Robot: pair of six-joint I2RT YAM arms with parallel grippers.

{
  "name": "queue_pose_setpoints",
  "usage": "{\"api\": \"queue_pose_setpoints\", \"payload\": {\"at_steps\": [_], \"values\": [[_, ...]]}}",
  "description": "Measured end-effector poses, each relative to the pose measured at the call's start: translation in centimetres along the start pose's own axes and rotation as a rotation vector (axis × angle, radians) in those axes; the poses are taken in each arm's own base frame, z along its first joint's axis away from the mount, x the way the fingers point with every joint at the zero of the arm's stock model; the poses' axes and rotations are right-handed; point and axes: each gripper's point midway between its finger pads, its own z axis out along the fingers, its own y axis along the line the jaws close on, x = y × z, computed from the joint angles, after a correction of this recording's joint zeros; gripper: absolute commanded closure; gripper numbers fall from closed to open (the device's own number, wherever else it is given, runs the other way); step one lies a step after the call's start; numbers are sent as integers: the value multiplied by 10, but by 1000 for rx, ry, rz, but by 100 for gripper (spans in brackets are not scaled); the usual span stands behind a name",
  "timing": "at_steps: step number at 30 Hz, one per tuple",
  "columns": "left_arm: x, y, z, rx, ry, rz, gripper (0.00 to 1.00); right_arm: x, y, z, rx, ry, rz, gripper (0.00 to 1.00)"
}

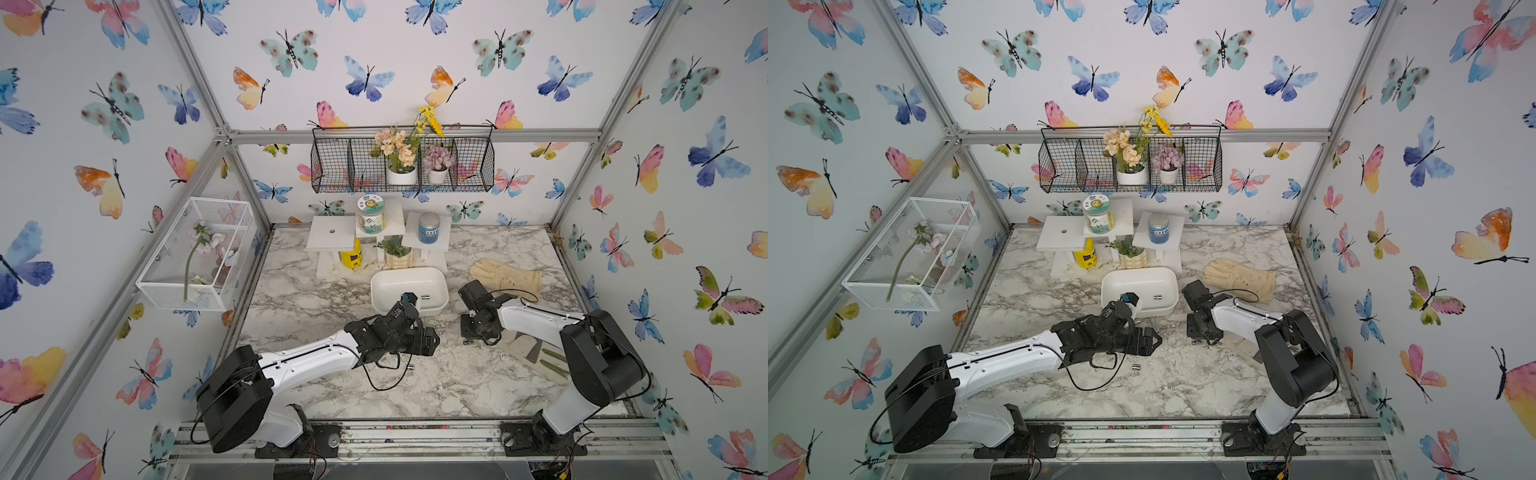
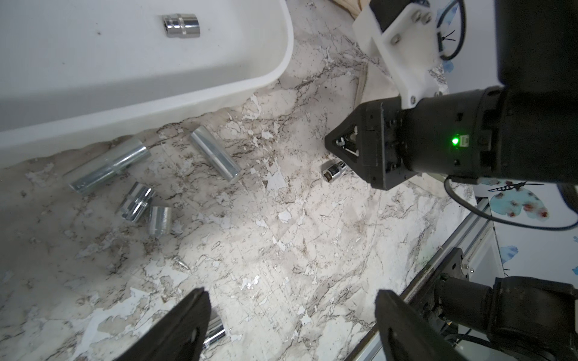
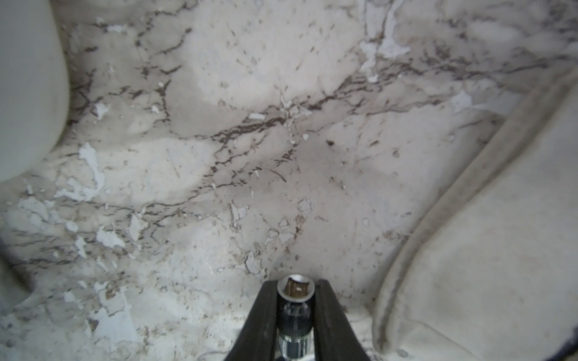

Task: Put the socket on the desktop into the storage box
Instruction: Pick up the socket head from the center of the board, then place the socket head in the storage box.

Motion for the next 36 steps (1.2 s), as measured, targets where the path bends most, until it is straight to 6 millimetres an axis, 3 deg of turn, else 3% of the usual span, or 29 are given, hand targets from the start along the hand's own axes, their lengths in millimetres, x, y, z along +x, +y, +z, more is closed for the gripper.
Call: {"api": "queue_pose_setpoints", "payload": {"at_steps": [10,19,28,36], "values": [[-12,17,-4,-60,-46,-24,12,-15,9,-19,-43,-37,-10,79],[-37,34,-28,-92,-134,-69,12,-40,24,-45,-97,-94,-15,79],[-44,68,-52,-137,-192,-136,12,-77,47,-77,-172,-169,-27,79],[-45,91,-71,-167,-236,-183,12,-100,68,-77,-202,-176,-48,79]]}}
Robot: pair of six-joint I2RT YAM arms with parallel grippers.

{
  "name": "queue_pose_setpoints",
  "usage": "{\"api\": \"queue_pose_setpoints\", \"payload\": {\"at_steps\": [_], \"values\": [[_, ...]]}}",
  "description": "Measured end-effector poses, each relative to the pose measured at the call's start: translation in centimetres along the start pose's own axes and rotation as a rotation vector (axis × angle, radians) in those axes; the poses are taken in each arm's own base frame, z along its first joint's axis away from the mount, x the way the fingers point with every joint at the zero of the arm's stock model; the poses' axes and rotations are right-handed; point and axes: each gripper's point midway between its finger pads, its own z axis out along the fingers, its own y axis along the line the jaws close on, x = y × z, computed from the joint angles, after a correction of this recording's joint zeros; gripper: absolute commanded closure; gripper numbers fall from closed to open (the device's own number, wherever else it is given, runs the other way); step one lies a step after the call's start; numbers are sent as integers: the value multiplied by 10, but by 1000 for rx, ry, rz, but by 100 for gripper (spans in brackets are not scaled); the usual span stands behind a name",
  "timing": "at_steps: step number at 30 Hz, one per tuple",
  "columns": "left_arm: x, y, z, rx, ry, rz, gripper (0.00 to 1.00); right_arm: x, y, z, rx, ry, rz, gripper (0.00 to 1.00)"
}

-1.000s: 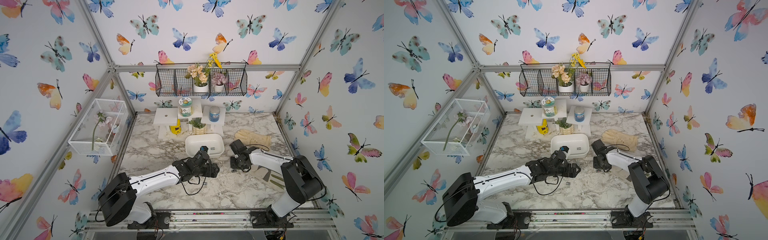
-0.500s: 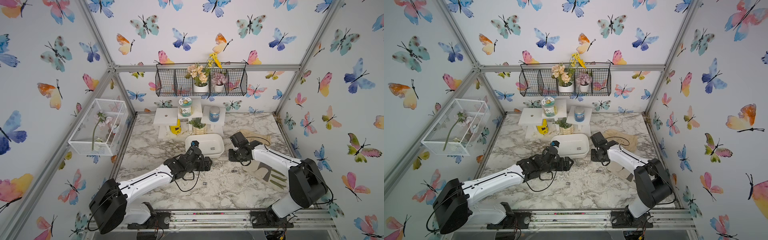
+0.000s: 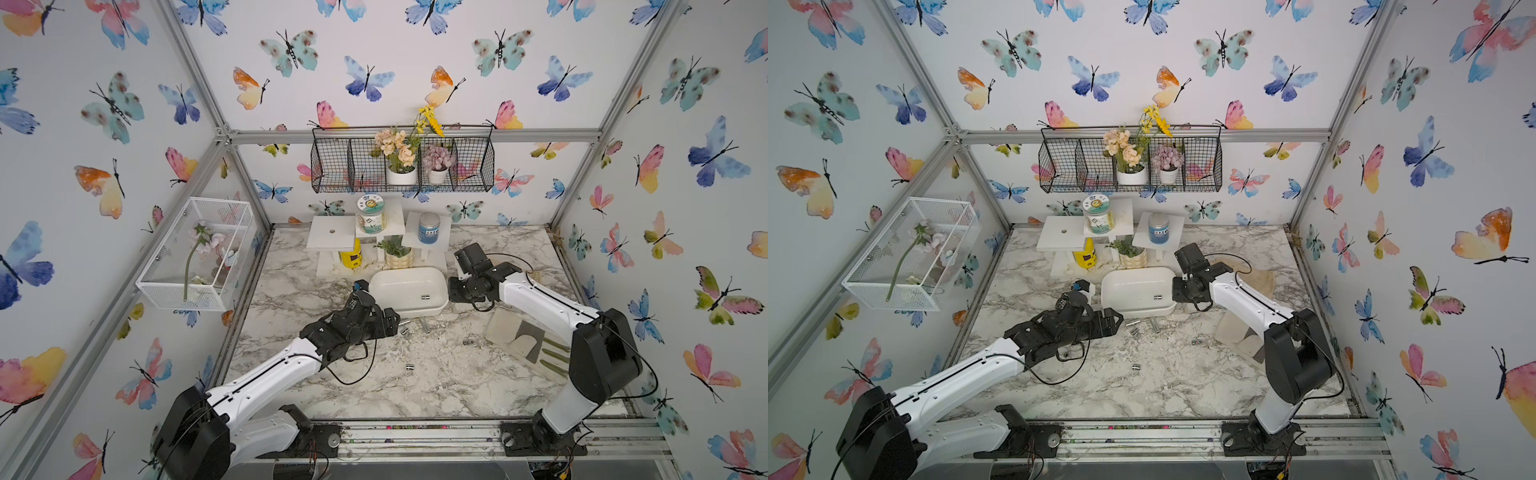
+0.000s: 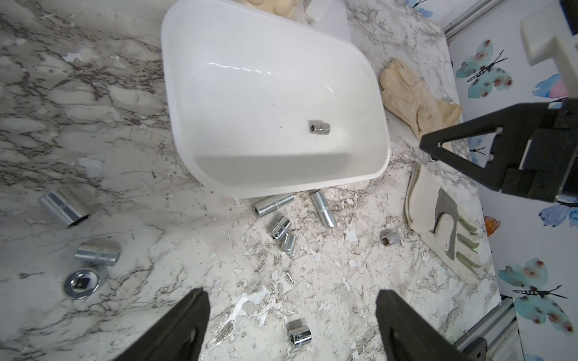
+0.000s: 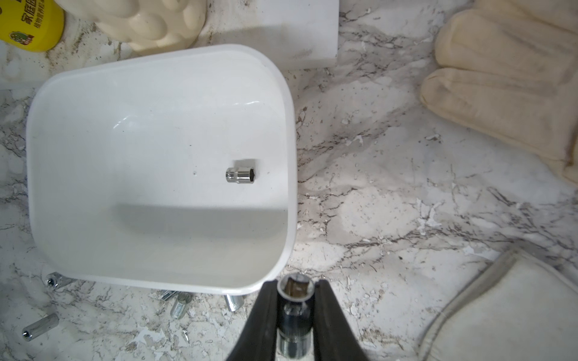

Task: Put the socket on the desktop into the storage box
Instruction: Place the socket head in the storage box.

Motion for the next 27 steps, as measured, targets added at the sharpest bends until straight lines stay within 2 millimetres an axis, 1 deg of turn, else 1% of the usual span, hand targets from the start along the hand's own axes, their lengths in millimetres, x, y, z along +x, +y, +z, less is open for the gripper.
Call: {"api": "queue_pose_setpoints", "payload": {"at_steps": [4,8,12,17,27], "values": [[-4,9,-5,-9,-19,-19,11,-6,12,10,-5,15,-17,79],[-7,11,-9,-7,-35,-26,12,-11,27,22,-24,28,-34,79],[-8,11,-11,-4,-40,-27,11,-16,36,34,-28,40,-50,79],[-6,14,-11,-8,-40,-34,11,-20,43,48,-24,53,-58,79],[-2,18,-10,-15,-33,-43,11,-21,43,77,3,92,-67,79]]}}
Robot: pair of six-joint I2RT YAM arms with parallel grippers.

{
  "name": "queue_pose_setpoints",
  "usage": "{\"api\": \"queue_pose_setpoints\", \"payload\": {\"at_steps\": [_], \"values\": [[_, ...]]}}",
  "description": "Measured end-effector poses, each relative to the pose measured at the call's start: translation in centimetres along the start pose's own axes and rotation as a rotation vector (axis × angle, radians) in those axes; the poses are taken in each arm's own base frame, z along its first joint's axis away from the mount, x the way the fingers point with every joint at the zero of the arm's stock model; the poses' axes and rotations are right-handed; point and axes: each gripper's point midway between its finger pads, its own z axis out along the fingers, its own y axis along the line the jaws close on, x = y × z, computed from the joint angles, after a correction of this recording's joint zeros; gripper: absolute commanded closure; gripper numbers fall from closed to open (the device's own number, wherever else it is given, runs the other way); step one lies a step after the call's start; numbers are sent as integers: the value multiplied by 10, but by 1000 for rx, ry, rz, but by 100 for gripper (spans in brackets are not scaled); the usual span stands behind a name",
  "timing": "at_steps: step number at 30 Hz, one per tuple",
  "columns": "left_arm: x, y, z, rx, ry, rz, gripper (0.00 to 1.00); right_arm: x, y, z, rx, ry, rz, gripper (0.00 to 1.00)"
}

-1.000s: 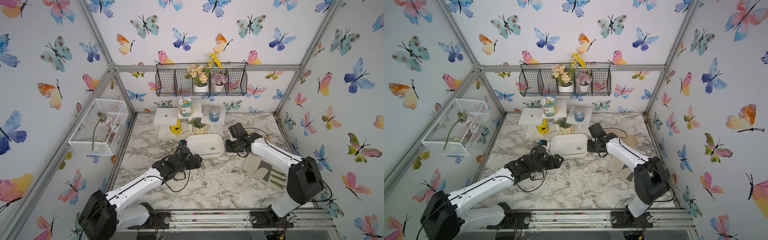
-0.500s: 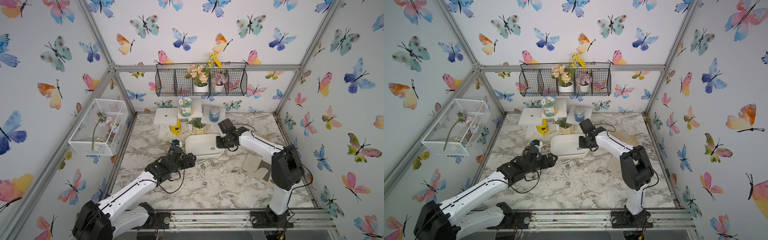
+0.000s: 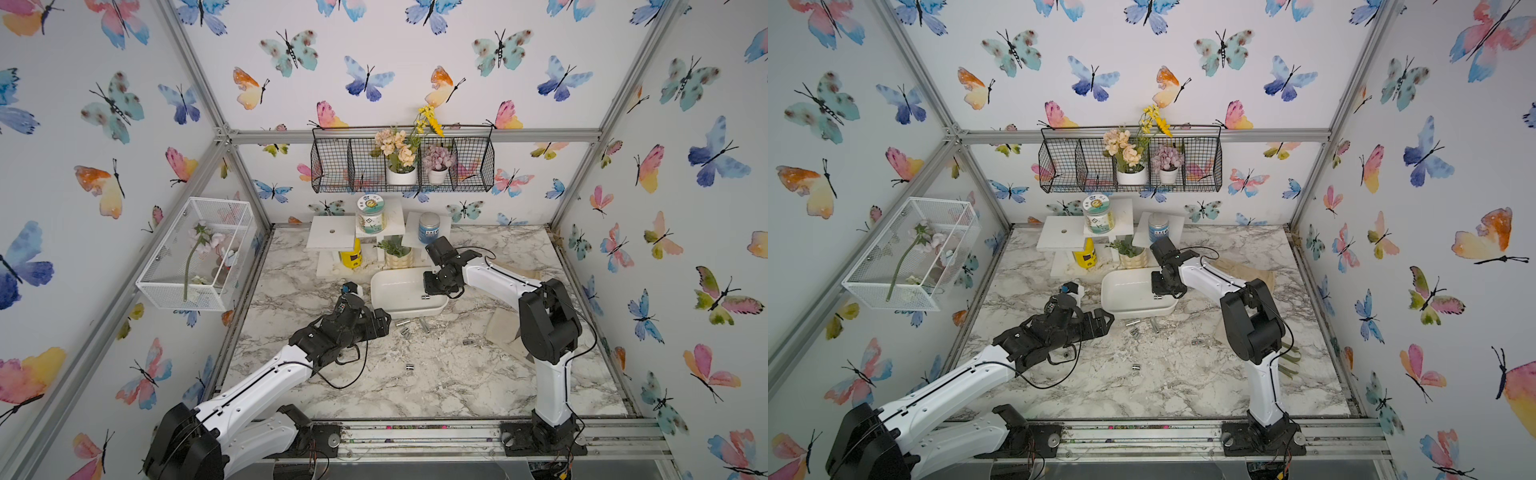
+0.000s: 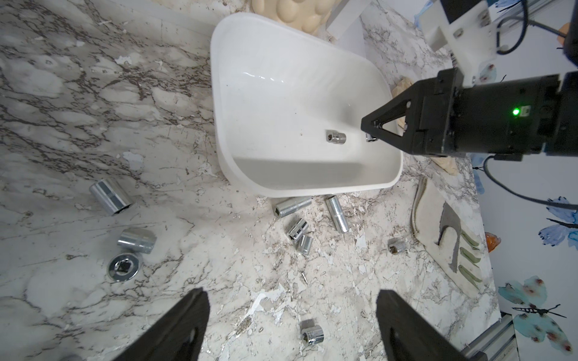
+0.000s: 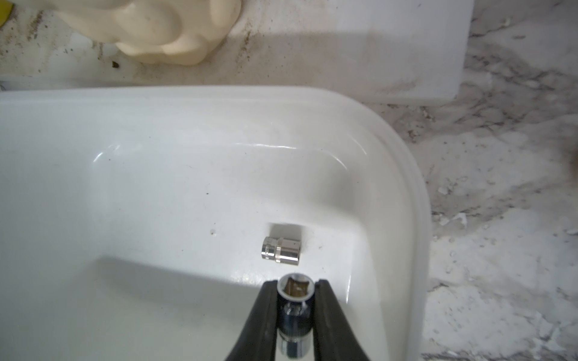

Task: Put the socket on the desktop into the storage box
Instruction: Place the socket head in the storage box.

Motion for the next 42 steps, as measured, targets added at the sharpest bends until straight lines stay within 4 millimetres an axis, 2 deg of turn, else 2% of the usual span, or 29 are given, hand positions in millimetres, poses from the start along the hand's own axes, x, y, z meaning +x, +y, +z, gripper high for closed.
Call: {"api": "queue_pose_setpoints", "payload": {"at_steps": [18,29,36,42], "values": [[8,7,2,-9,12,-12,11,7,-5,24,48,47,-15,75],[10,6,-1,4,13,-18,11,6,-6,22,59,47,-14,66],[14,10,3,-7,33,-18,12,8,-2,15,56,46,-13,63],[10,7,4,-6,31,-17,12,-6,7,-23,13,-38,-18,62]]}}
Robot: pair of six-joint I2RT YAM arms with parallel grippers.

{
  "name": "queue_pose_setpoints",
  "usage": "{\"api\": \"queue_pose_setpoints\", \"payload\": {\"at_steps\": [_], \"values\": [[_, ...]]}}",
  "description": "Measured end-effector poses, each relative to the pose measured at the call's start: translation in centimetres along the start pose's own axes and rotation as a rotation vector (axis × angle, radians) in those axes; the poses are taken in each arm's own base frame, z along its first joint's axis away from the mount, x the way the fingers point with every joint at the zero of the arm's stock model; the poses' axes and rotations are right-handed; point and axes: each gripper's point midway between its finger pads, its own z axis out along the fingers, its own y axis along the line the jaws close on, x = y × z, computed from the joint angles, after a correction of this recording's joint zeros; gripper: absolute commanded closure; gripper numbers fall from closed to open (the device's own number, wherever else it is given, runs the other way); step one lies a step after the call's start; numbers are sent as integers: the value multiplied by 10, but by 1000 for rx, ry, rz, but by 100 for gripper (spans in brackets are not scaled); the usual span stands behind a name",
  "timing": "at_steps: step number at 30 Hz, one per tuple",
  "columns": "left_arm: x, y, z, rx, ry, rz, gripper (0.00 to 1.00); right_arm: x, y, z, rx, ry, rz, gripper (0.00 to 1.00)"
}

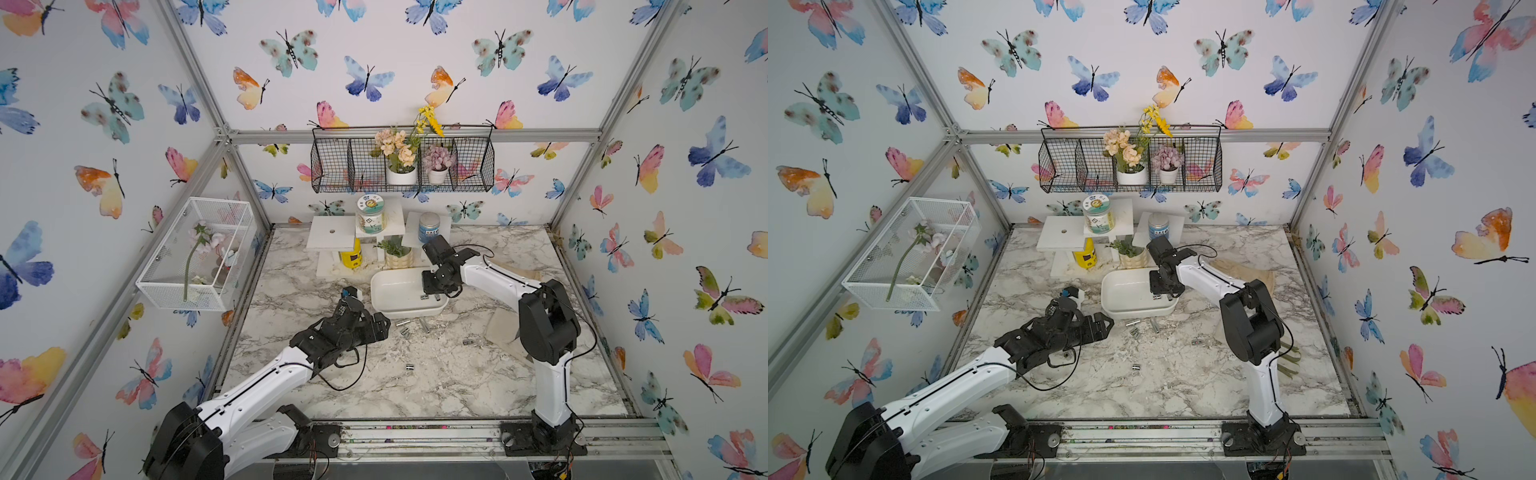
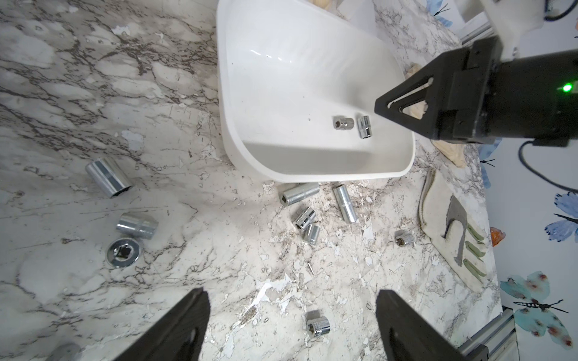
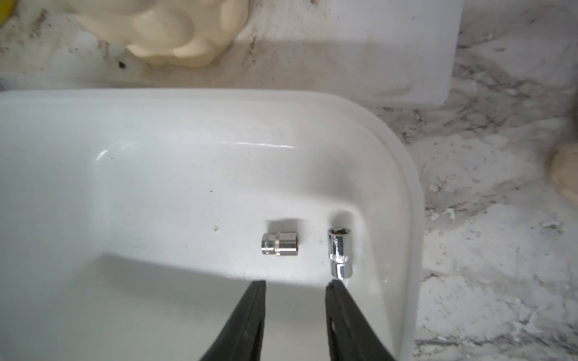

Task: Put the socket on the desktop into the storage box
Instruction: Place the socket head in the storage box.

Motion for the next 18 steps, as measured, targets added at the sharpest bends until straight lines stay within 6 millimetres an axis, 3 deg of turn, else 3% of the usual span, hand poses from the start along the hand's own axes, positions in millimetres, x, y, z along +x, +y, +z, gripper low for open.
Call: {"api": "queue_pose_setpoints", "payload": {"at_steps": [5,18], "values": [[-7,-6,1,3,-4,6,12,-5,1,-25,-30,-58,3,60],[-17,-10,11,-21,7,12,12,20,-1,-49,-70,-66,-7,57]]}}
